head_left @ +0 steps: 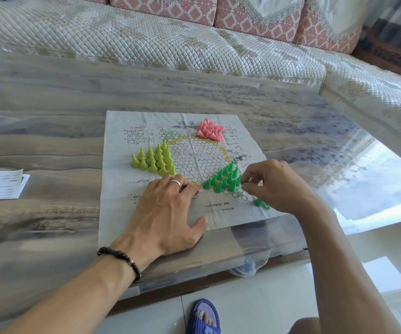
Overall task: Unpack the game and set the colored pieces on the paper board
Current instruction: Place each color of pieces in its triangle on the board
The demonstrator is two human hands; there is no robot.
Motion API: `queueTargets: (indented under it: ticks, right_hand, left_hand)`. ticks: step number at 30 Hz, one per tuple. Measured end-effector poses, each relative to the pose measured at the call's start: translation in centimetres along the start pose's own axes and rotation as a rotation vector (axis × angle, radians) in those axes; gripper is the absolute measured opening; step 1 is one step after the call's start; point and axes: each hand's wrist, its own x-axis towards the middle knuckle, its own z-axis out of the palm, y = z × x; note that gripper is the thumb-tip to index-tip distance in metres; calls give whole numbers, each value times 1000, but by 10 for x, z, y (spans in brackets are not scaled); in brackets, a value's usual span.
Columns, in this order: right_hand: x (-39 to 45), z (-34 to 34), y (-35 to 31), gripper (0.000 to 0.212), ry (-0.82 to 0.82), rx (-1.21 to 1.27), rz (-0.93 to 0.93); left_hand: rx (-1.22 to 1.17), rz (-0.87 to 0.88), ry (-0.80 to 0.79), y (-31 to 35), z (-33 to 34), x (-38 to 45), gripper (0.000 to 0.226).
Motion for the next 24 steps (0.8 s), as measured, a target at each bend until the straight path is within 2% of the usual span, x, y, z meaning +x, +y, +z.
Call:
queueTargets:
  ticks: [4, 9, 12, 19, 24]
  right_hand:
    - [-2, 2, -1, 7, 111, 86, -31]
    - [-3, 7, -7, 18, 151, 175, 1]
    - [-2, 9, -9, 13, 174, 167, -1]
    - [-1, 17, -13, 14, 77, 9, -89]
    - [1, 16, -17, 2, 72, -15, -102]
  left_hand:
    - [-4, -2, 7, 0, 0, 0, 61]
    - [-3, -2, 2, 0, 0, -1, 62]
    - [-2, -2, 2, 0, 0, 0, 61]
    - [-2, 1, 13, 0, 1, 0, 59]
    - [4, 2, 10, 0, 0, 0, 60]
